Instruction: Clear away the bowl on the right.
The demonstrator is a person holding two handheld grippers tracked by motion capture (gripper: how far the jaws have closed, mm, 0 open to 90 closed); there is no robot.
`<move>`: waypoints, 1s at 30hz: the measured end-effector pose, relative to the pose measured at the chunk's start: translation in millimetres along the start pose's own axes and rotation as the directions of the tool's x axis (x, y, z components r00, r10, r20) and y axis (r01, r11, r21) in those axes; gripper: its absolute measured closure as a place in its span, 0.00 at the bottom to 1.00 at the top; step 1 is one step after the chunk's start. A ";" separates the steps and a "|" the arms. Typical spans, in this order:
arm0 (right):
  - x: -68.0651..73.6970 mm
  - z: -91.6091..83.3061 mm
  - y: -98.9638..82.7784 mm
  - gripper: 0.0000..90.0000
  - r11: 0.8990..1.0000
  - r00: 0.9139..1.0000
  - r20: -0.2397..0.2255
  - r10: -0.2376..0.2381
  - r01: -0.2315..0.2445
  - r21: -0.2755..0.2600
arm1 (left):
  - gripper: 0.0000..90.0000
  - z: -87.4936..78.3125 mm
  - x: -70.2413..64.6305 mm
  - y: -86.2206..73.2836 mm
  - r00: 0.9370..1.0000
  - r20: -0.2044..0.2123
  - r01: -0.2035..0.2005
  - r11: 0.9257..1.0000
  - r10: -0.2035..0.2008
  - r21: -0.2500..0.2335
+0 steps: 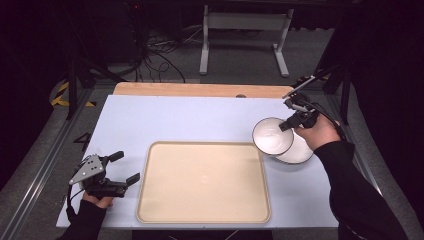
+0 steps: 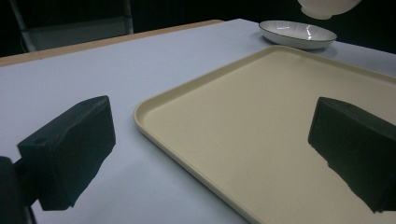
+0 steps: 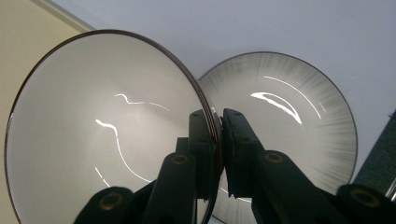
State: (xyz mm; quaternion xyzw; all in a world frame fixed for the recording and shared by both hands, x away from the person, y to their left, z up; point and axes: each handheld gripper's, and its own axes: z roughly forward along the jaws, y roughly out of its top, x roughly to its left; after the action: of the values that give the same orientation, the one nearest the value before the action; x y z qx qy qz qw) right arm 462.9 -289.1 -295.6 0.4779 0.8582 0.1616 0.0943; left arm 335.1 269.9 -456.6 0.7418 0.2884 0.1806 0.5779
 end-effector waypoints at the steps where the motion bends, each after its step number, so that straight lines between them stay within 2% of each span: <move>1: 3.7 -0.1 1.6 0.92 1.000 1.000 -0.004 -0.006 0.006 -0.002 | 0.02 0.0 0.0 0.0 1.000 0.000 0.001 1.000 -0.001 -0.001; 8: 33.6 2.1 12.5 0.92 0.998 0.997 -0.033 -0.069 0.070 0.007 | 0.02 -0.1 -0.2 -0.1 1.000 0.002 0.005 1.000 -0.005 -0.002; 12: 43.9 4.2 16.8 0.92 0.996 0.995 -0.046 -0.093 0.094 0.003 | 0.02 -0.4 -0.1 0.0 1.000 0.004 0.004 1.000 -0.004 0.001; 17: 63.3 5.7 25.0 0.92 0.990 0.987 -0.067 -0.144 0.144 -0.003 | 0.02 -0.3 -0.1 0.0 1.000 0.005 0.003 1.000 -0.003 0.001; 26: 84.7 8.3 33.9 0.92 0.984 0.977 -0.112 -0.180 0.180 -0.016 | 0.02 -0.5 -0.1 0.0 1.000 0.007 0.001 1.000 -0.001 0.002; 30: 100.1 11.2 37.3 0.92 0.978 0.968 -0.140 -0.208 0.207 -0.027 | 0.02 -0.5 0.0 0.0 1.000 0.008 0.001 1.000 -0.001 0.004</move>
State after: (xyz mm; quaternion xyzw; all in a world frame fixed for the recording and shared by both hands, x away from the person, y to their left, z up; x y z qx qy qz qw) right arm 443.2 -183.5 -293.0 0.3723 0.9071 0.1895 0.0525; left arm 334.8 270.3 -456.4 0.7434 0.2869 0.1769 0.5777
